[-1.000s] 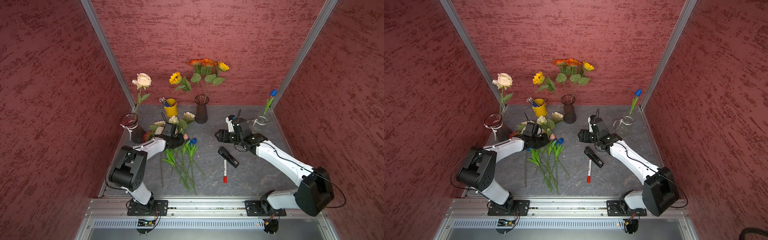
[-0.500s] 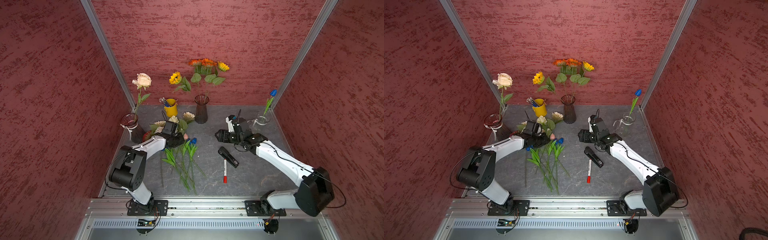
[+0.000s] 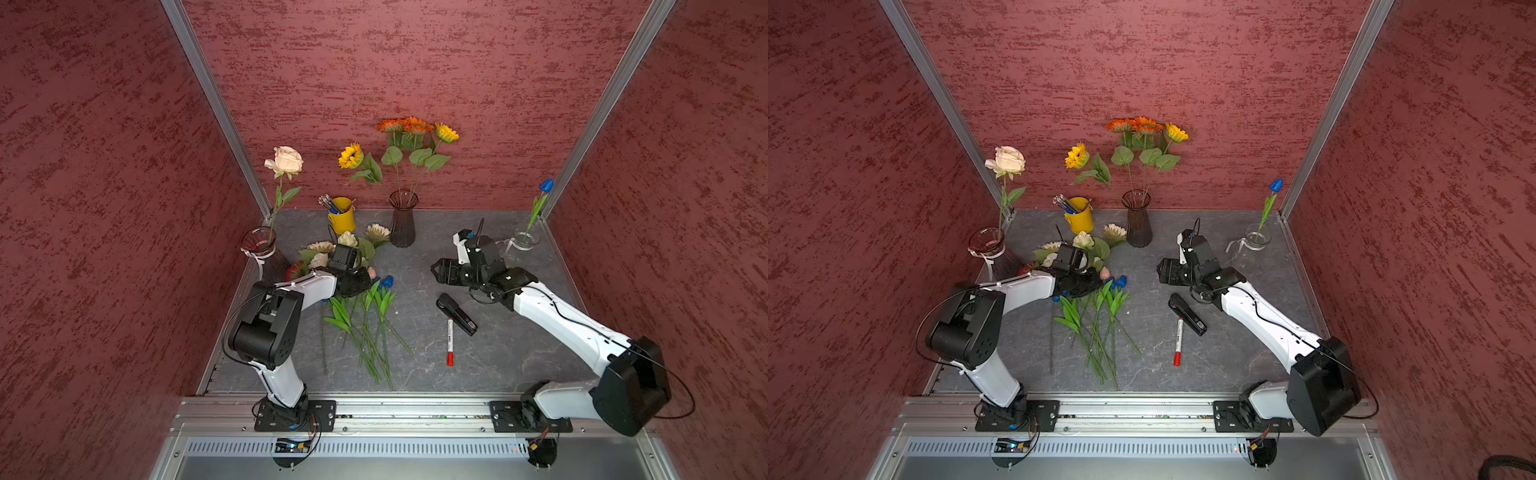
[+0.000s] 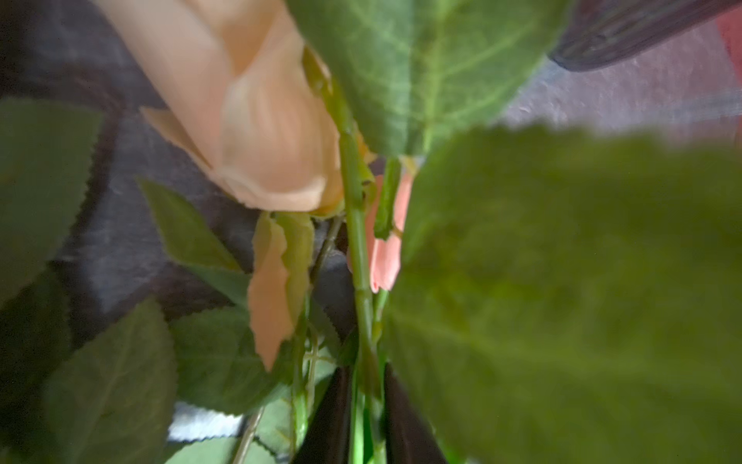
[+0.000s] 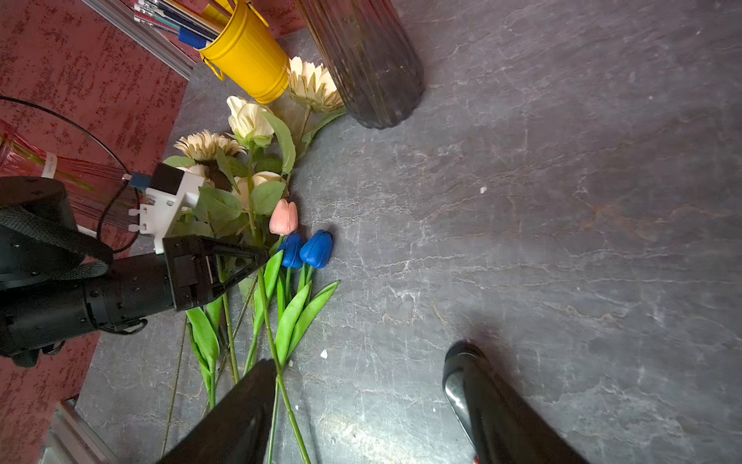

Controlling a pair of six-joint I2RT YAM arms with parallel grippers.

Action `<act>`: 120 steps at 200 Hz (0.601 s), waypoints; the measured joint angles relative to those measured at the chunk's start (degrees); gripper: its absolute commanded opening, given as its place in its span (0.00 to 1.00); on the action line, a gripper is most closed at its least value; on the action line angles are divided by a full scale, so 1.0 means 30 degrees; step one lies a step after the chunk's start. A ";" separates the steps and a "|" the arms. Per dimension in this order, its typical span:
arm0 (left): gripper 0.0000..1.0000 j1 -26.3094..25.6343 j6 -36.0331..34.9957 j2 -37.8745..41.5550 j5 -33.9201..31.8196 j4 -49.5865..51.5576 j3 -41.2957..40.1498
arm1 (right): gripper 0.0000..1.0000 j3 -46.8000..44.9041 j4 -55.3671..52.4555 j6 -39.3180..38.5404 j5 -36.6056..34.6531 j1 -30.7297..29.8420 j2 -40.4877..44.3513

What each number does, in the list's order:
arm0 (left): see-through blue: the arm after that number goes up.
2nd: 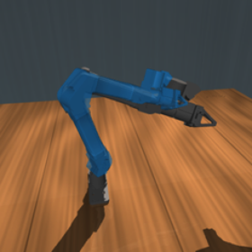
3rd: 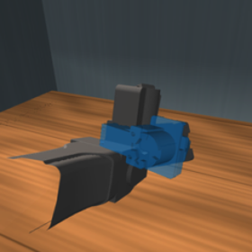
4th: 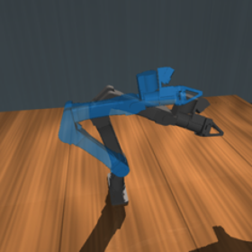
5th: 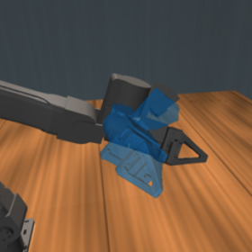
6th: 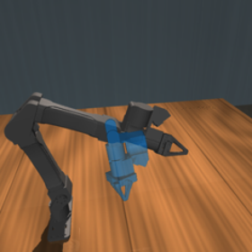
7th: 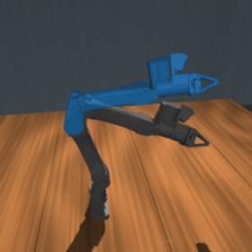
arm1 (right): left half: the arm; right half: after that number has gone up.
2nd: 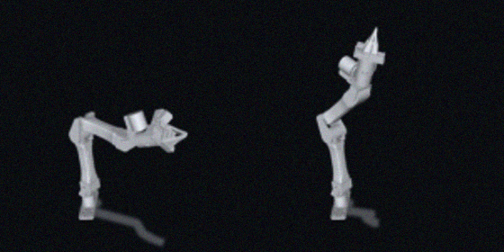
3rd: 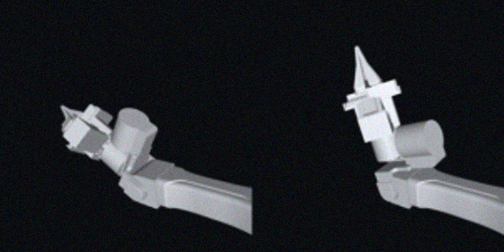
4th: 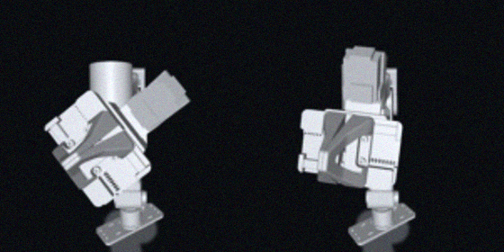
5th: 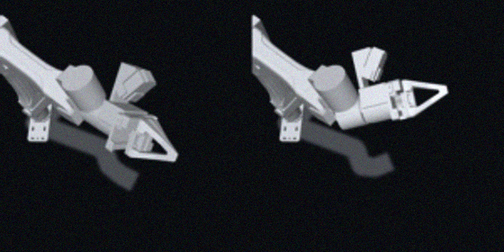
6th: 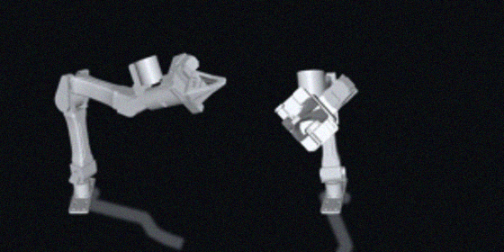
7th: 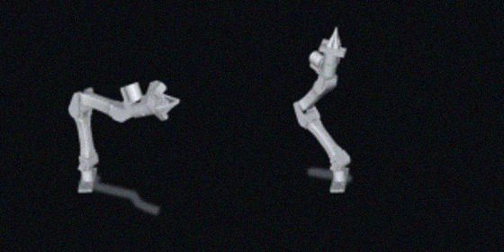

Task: Arrange the flowers in different vases according to their variety
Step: Pick up the flower at the center of the board.

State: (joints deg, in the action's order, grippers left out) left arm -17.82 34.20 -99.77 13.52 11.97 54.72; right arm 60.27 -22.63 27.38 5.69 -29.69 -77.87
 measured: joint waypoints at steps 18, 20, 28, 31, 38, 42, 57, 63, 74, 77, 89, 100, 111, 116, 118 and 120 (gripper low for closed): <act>0.04 -0.0036 0.0204 -0.0058 -0.0015 -0.0066 0.0000 | 0.78 0.0000 -0.0007 0.0000 -0.0015 0.0000 0.0036; 0.03 -0.0044 0.0160 -0.0051 -0.0007 -0.0073 0.0000 | 0.78 0.0000 -0.0007 0.0000 -0.0015 0.0000 0.0044; 0.03 -0.0066 0.0204 -0.0029 -0.0029 -0.0073 0.0000 | 0.78 0.0000 -0.0022 -0.0007 -0.0022 0.0000 0.0051; 0.03 -0.0066 0.0175 -0.0007 -0.0058 -0.0051 0.0000 | 0.78 0.0000 -0.0029 -0.0007 -0.0029 0.0000 0.0051; 0.03 -0.0087 0.0182 0.0051 -0.0153 0.0022 0.0000 | 0.78 0.0000 -0.0036 -0.0007 -0.0044 0.0000 0.0066; 0.03 -0.0095 0.0175 0.0131 -0.0211 0.0102 0.0000 | 0.78 0.0000 -0.0044 -0.0007 -0.0044 0.0000 0.0066; 0.02 -0.0124 0.0153 0.0685 -0.0612 0.0619 0.0000 | 0.78 0.0000 -0.0051 -0.0007 -0.0051 0.0000 0.0066; 0.02 -0.0146 0.0117 0.1129 -0.0801 0.0933 0.0000 | 0.78 0.0000 -0.0051 0.0000 -0.0051 0.0000 0.0066; 0.02 -0.0211 0.0007 0.2098 -0.1217 0.1566 0.0000 | 0.78 0.0000 -0.0051 0.0000 -0.0051 0.0000 0.0066; 0.02 -0.0233 -0.0007 0.2433 -0.1341 0.1734 0.0000 | 0.78 0.0000 -0.0051 0.0000 -0.0051 0.0000 0.0066; 0.02 -0.0342 -0.0146 0.3745 -0.1785 0.2368 0.0015 | 0.78 0.0000 -0.0044 0.0007 -0.0044 0.0000 0.0066; 0.02 -0.0495 -0.0219 0.4998 -0.2215 0.2951 0.0044 | 0.78 0.0000 -0.0022 0.0007 -0.0044 0.0000 0.0066; 0.01 -0.0656 -0.0277 0.6164 -0.2565 0.3570 0.0160 | 0.78 -0.0007 0.0015 0.0015 -0.0044 0.0000 0.0066; 0.00 -0.0729 -0.0313 0.6637 -0.2718 0.3832 0.0211 | 0.78 -0.0007 0.0022 0.0015 -0.0044 0.0000 0.0066; 0.00 -0.0758 -0.0350 0.6812 -0.2710 0.3934 0.0233 | 0.78 -0.0007 0.0022 0.0015 -0.0036 0.0000 0.0066; 0.00 -0.0787 -0.0357 0.6965 -0.2805 0.4044 0.0255 | 0.78 -0.0007 0.0022 0.0015 -0.0036 0.0000 0.0066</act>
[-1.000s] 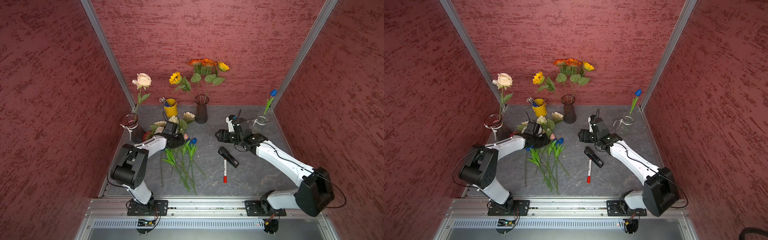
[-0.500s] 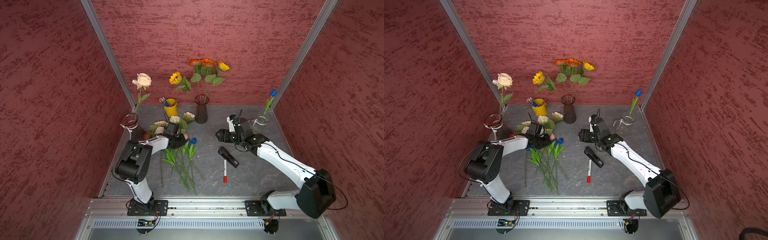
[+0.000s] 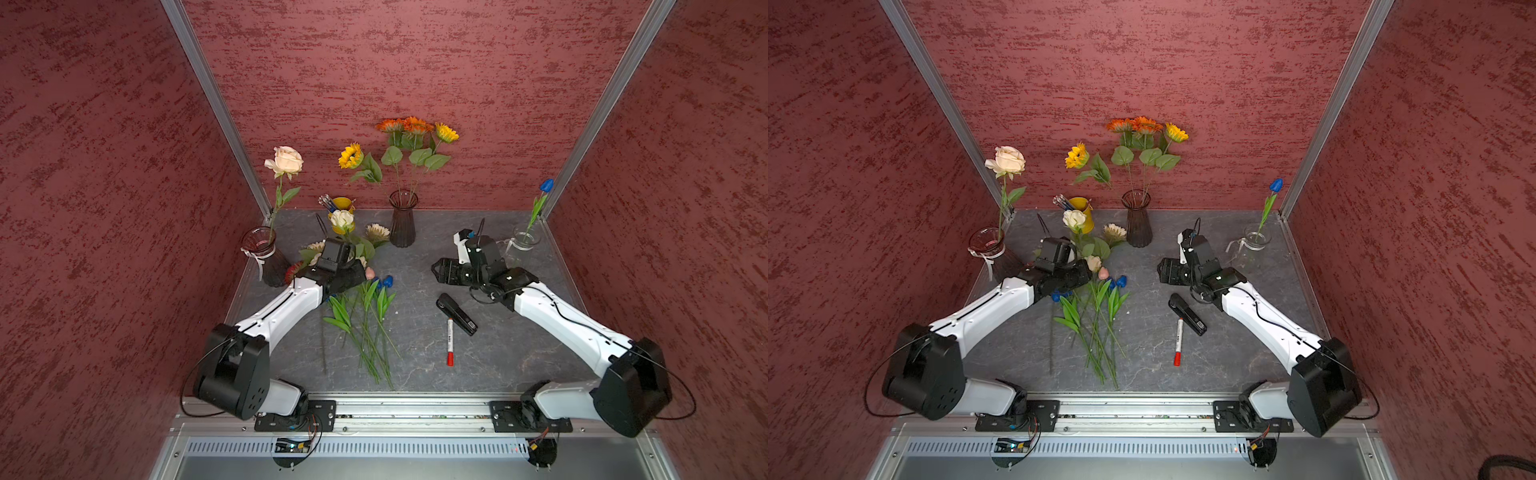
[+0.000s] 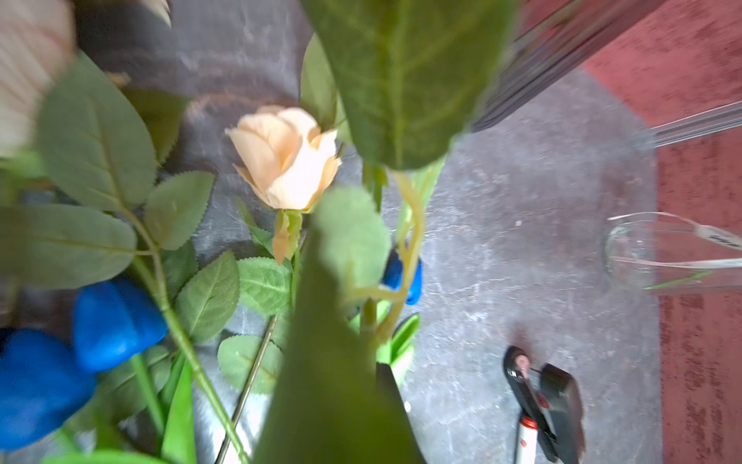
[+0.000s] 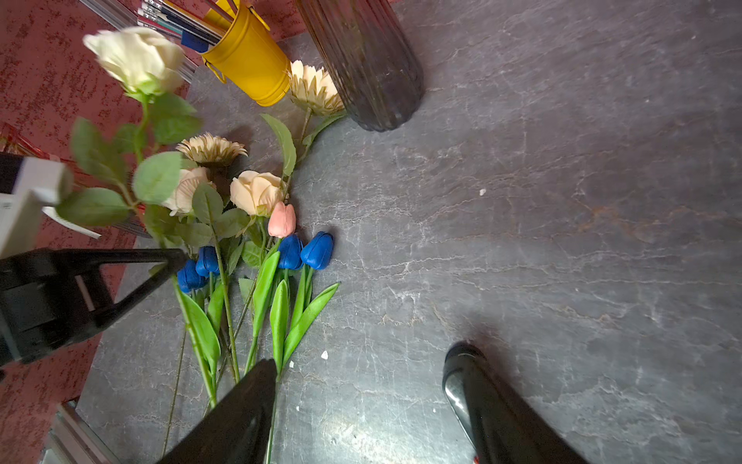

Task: Arrange the flowers in different vases according to their variety
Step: Pick up the flower at the center of the board, then insert the flower into the vase.

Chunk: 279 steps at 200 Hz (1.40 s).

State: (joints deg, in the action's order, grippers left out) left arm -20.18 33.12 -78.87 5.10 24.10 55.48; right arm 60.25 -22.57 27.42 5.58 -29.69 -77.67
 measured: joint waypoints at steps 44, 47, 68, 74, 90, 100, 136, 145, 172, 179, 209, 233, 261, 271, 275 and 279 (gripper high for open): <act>0.00 -0.0692 -0.0554 0.2856 -0.1056 0.3009 0.0510 | 0.78 0.0000 0.0007 0.0000 0.0007 0.0000 0.0000; 0.00 -0.0794 -0.0605 0.2994 -0.1173 0.3162 0.0517 | 0.78 0.0000 0.0007 -0.0007 0.0007 0.0000 0.0000; 0.00 -0.2084 -0.1304 0.4175 -0.2149 0.4787 0.0976 | 0.78 0.0000 0.0022 0.0000 0.0007 0.0000 0.0000; 0.00 -0.2528 -0.1559 0.4466 -0.2506 0.5224 0.1253 | 0.78 0.0000 0.0036 0.0000 0.0022 0.0000 0.0000; 0.00 -0.3497 -0.2251 0.5173 -0.3512 0.6142 0.2033 | 0.78 0.0000 0.0109 0.0000 0.0080 0.0000 0.0000; 0.00 -0.3730 -0.2637 0.5595 -0.4124 0.6572 0.2470 | 0.78 0.0000 0.0146 0.0000 0.0117 0.0000 -0.0007; 0.00 -0.3759 -0.4131 0.6921 -0.6346 0.7970 0.4065 | 0.78 0.0000 0.0153 0.0000 0.0131 0.0000 -0.0007; 0.00 -0.3759 -0.4590 0.7009 -0.6841 0.8378 0.4794 | 0.78 0.0000 0.0146 0.0000 0.0138 0.0000 -0.0036; 0.00 -0.3512 -0.5829 0.6870 -0.7861 0.9136 0.7133 | 0.78 0.0007 0.0087 -0.0007 0.0226 0.0000 -0.0321; 0.00 -0.3381 -0.6149 0.6819 -0.8051 0.9282 0.7657 | 0.78 0.0007 0.0036 -0.0007 0.0226 0.0000 -0.0364; 0.00 -0.2098 -0.7417 0.6535 -0.8393 0.9741 0.9581 | 0.78 0.0007 -0.0007 0.0015 0.0233 0.0000 -0.0364; 0.00 -0.0612 -0.8247 0.6353 -0.8218 0.9989 1.0950 | 0.78 0.0007 -0.0007 0.0080 0.0270 -0.0007 -0.0364; 0.00 0.0656 -0.9041 0.6360 -0.8043 0.9989 1.1934 | 0.78 0.0007 -0.0015 0.0073 0.0270 -0.0007 -0.0364; 0.00 0.0991 -0.9267 0.6331 -0.7876 0.9996 1.2160 | 0.78 0.0007 -0.0015 0.0073 0.0270 -0.0007 -0.0357; 0.00 0.1086 -0.9326 0.6317 -0.7825 1.0003 1.2225 | 0.78 0.0007 -0.0007 0.0080 0.0270 -0.0007 -0.0357; 0.00 0.1195 -0.9377 0.6295 -0.7752 1.0003 1.2305 | 0.78 0.0007 -0.0007 0.0073 0.0270 -0.0007 -0.0357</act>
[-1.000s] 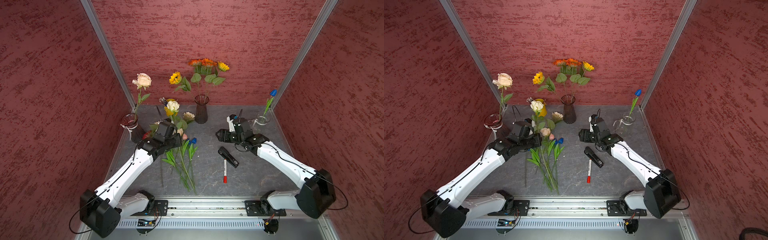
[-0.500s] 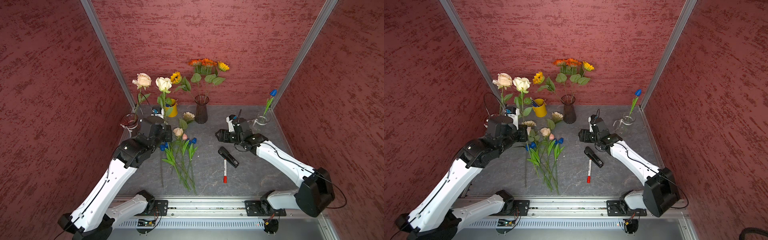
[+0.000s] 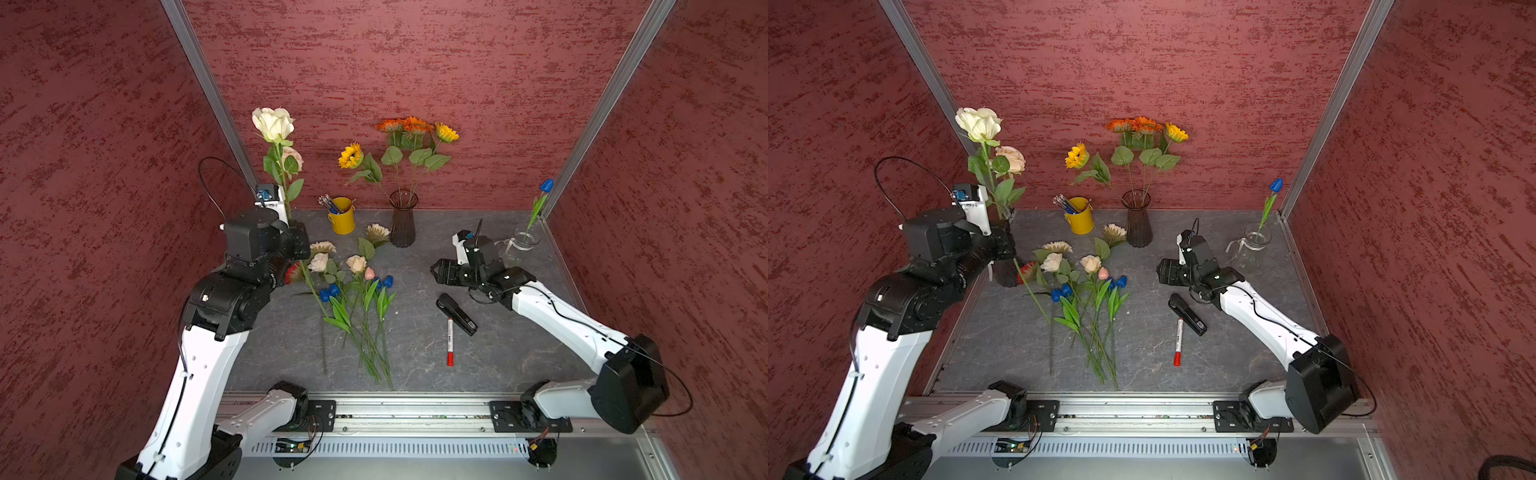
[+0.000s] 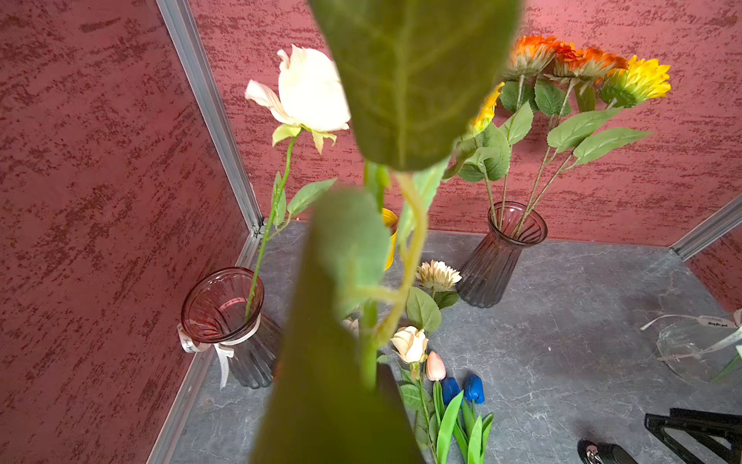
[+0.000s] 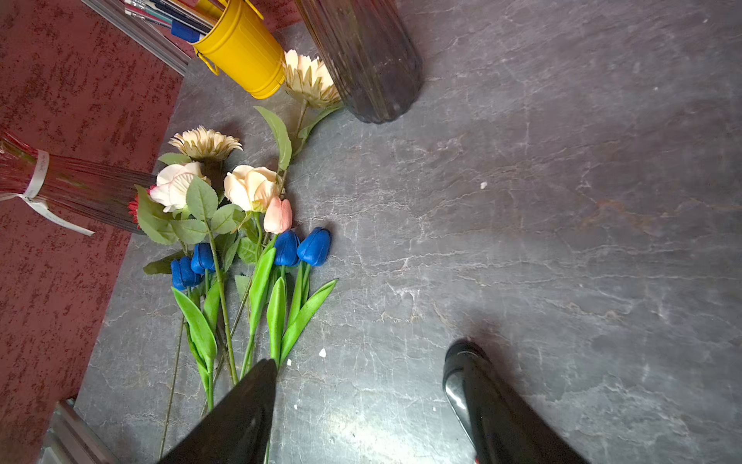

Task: Arrange the flowers in different vases according to their variety
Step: Insert the flower into the vase.

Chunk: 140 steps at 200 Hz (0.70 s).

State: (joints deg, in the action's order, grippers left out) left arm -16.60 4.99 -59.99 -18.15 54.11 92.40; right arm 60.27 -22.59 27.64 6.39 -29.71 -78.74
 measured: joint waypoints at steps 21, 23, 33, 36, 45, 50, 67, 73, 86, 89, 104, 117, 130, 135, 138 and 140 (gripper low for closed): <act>0.00 0.0459 -0.0313 -0.0160 0.0255 -0.0007 0.0262 | 0.78 0.0000 0.0000 0.0007 0.0007 0.0000 0.0000; 0.00 0.0488 -0.0313 -0.0175 0.0270 -0.0007 0.0277 | 0.78 0.0000 0.0000 0.0007 0.0007 0.0000 0.0000; 0.00 0.0634 -0.0357 -0.0248 0.0474 -0.0015 0.0313 | 0.78 0.0000 0.0000 0.0007 0.0007 0.0000 0.0000; 0.00 0.0670 -0.0364 -0.0262 0.0503 -0.0015 0.0313 | 0.78 0.0000 -0.0007 0.0007 0.0007 0.0000 0.0000; 0.00 0.0801 -0.0430 -0.0291 0.0612 0.0000 0.0313 | 0.78 0.0000 0.0000 0.0007 0.0007 0.0000 0.0000; 0.00 0.0874 -0.0466 -0.0306 0.0678 0.0000 0.0313 | 0.78 0.0000 0.0000 0.0007 0.0007 0.0000 0.0000; 0.00 0.1144 -0.0488 -0.0328 0.0947 -0.0007 0.0313 | 0.78 0.0000 -0.0007 0.0007 0.0007 0.0000 0.0000; 0.00 0.1217 -0.0488 -0.0335 0.0991 -0.0007 0.0313 | 0.78 0.0000 0.0000 0.0007 0.0007 0.0000 0.0000; 0.00 0.1384 -0.0517 -0.0335 0.1086 -0.0007 0.0313 | 0.78 0.0000 0.0000 0.0007 0.0007 0.0000 0.0000; 0.00 0.1421 -0.0546 -0.0335 0.1086 -0.0015 0.0313 | 0.78 0.0000 0.0000 0.0007 0.0015 0.0000 0.0000; 0.00 0.1647 -0.0780 -0.0335 0.1100 -0.0051 0.0321 | 0.78 0.0000 0.0000 0.0007 0.0007 0.0000 0.0000; 0.00 0.2047 -0.1122 -0.0408 0.1144 -0.0058 0.0459 | 0.78 0.0000 -0.0007 0.0000 0.0015 0.0000 0.0000; 0.00 0.2674 -0.1443 -0.0707 0.1341 -0.0044 0.0969 | 0.78 0.0000 0.0000 0.0000 0.0015 0.0000 0.0000; 0.00 0.2936 -0.1530 -0.0903 0.1457 -0.0036 0.1275 | 0.78 0.0000 0.0000 0.0000 0.0015 0.0000 0.0000; 0.00 0.3155 -0.1610 -0.1078 0.1515 -0.0044 0.1508 | 0.78 0.0000 0.0000 0.0000 0.0015 0.0000 0.0000; 0.00 0.3271 -0.1632 -0.1166 0.1574 -0.0044 0.1661 | 0.78 0.0000 0.0000 0.0007 0.0015 0.0000 0.0000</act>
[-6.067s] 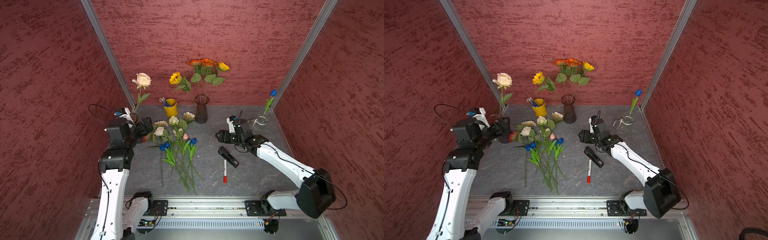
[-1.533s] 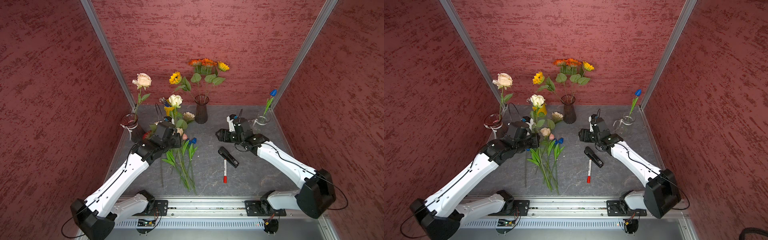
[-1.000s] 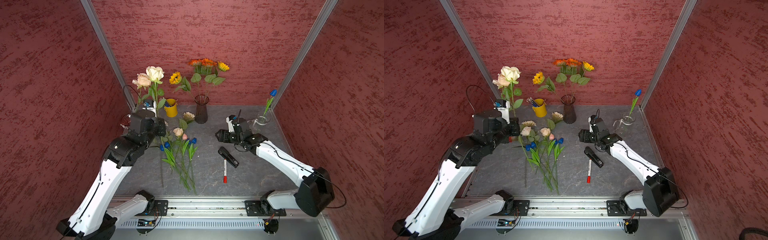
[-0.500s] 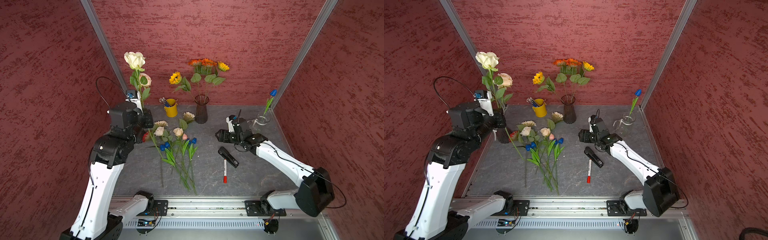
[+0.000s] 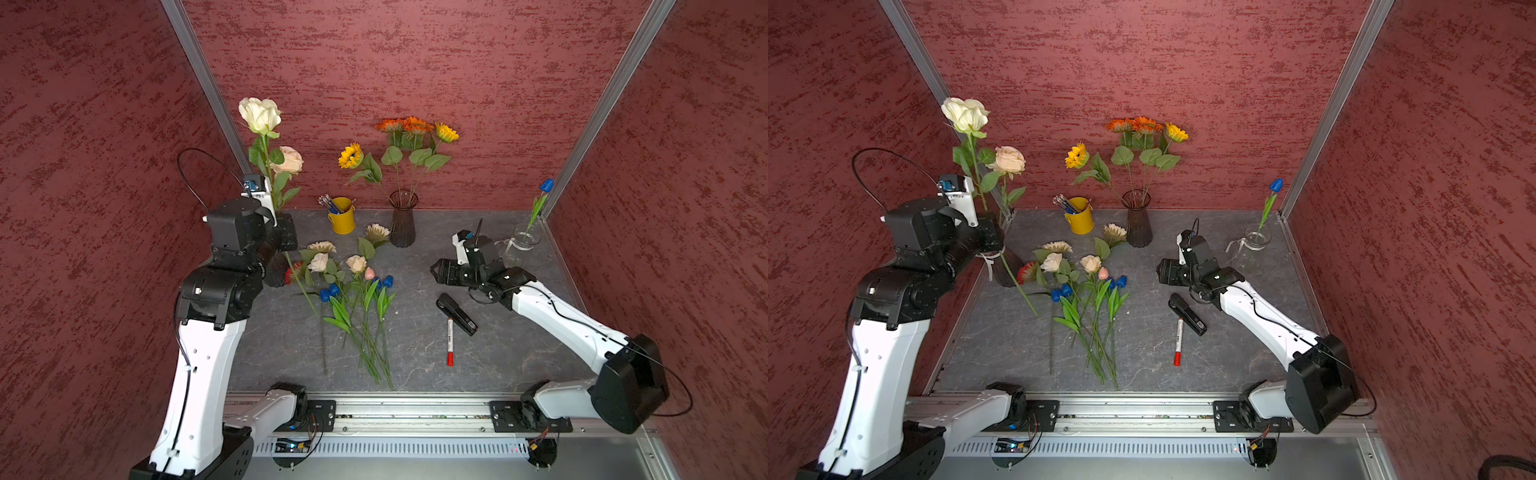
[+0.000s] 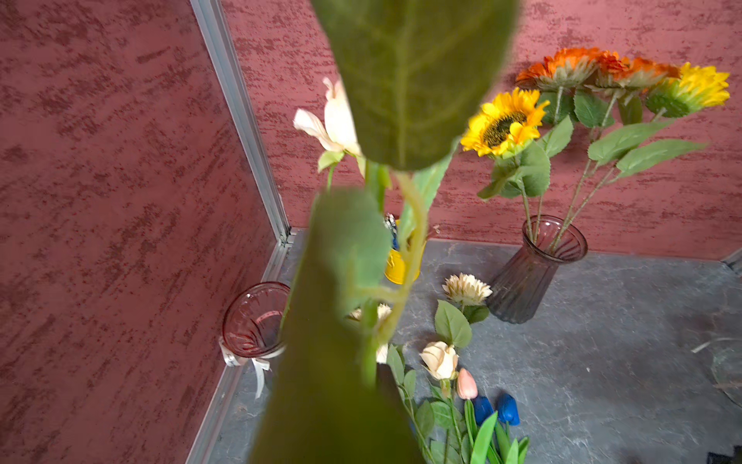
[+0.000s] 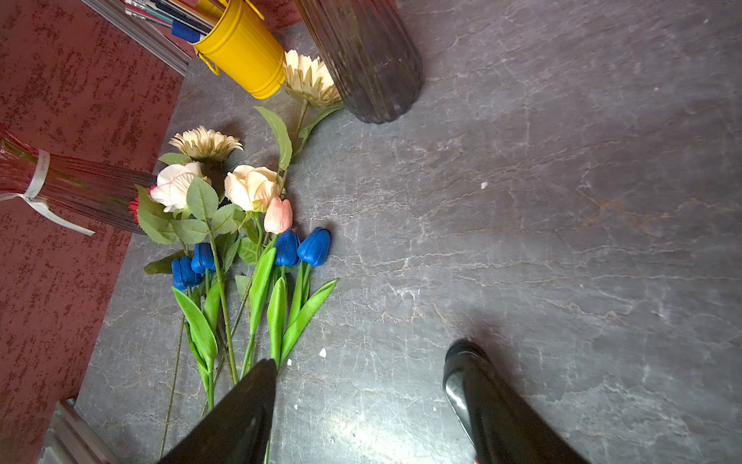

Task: Arrange the flowers in different vases according to their variety
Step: Insert the flower into the vase.

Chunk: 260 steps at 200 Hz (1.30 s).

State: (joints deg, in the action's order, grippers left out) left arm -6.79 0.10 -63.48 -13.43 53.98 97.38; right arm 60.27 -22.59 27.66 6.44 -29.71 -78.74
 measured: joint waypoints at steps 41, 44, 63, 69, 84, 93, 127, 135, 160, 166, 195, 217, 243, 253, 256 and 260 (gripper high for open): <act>0.00 0.1800 -0.0466 -0.1632 0.1399 -0.0554 0.1450 | 0.78 0.0000 0.0015 0.0080 0.0000 0.0000 0.0000; 0.00 0.1923 -0.0481 -0.1749 0.1508 -0.0576 0.1501 | 0.78 0.0000 0.0015 0.0087 0.0000 0.0000 0.0000; 0.00 0.2419 -0.0495 -0.2280 0.2040 -0.0612 0.1749 | 0.78 0.0000 0.0007 0.0131 0.0000 0.0000 0.0000; 0.00 0.2550 -0.0488 -0.2390 0.2186 -0.0656 0.1763 | 0.78 0.0000 0.0007 0.0138 0.0000 0.0000 0.0000; 0.00 0.2885 -0.0481 -0.2565 0.2528 -0.0721 0.1763 | 0.78 0.0000 0.0000 0.0131 -0.0007 0.0000 0.0036; 0.00 0.3060 -0.0488 -0.2594 0.2696 -0.0729 0.1763 | 0.78 0.0000 0.0000 0.0131 -0.0007 0.0000 0.0073; 0.00 0.4073 -0.0488 -0.2594 0.3264 -0.0998 0.1851 | 0.78 0.0000 -0.0036 0.0131 -0.0007 0.0000 0.0255; 0.00 0.4430 -0.0488 -0.2637 0.3402 -0.0984 0.2011 | 0.78 0.0000 -0.0044 0.0131 -0.0007 0.0000 0.0262; 0.00 0.5144 -0.0481 -0.2841 0.3738 -0.1362 0.2557 | 0.78 0.0000 -0.0124 0.0131 -0.0015 0.0000 0.0270; 0.00 0.5195 -0.0481 -0.2849 0.3810 -0.1523 0.2565 | 0.78 0.0000 -0.0131 0.0131 -0.0007 0.0000 0.0270; 0.00 0.5289 -0.0466 -0.2885 0.3956 -0.2710 0.2339 | 0.78 0.0117 -0.0175 0.0131 0.0000 0.0000 0.0248; 0.00 0.5552 -0.0393 -0.3031 0.3949 -0.3657 0.2259 | 0.78 0.0787 -0.0299 0.0131 0.0051 0.0000 0.0058; 0.00 0.5763 -0.0517 -0.3388 0.3891 -0.4736 0.2259 | 0.78 0.1078 -0.0284 0.0124 0.0051 0.0000 0.0051; 0.00 0.5807 -0.0721 -0.3599 0.3818 -0.5020 0.2302 | 0.78 0.1071 -0.0350 0.0131 0.0051 0.0000 0.0051; 0.00 0.5821 -0.0845 -0.3679 0.3767 -0.5093 0.2339 | 0.78 0.1071 -0.0357 0.0124 0.0051 0.0000 0.0051; 0.00 0.5836 -0.0933 -0.3774 0.3716 -0.5151 0.2375 | 0.78 0.1071 -0.0357 0.0131 0.0051 0.0000 0.0051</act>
State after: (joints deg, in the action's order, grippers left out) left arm 10.72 -2.70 -74.81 -2.28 38.52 104.51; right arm 63.48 -23.66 28.05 6.59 -29.71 -78.59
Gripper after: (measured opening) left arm 0.076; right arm 0.782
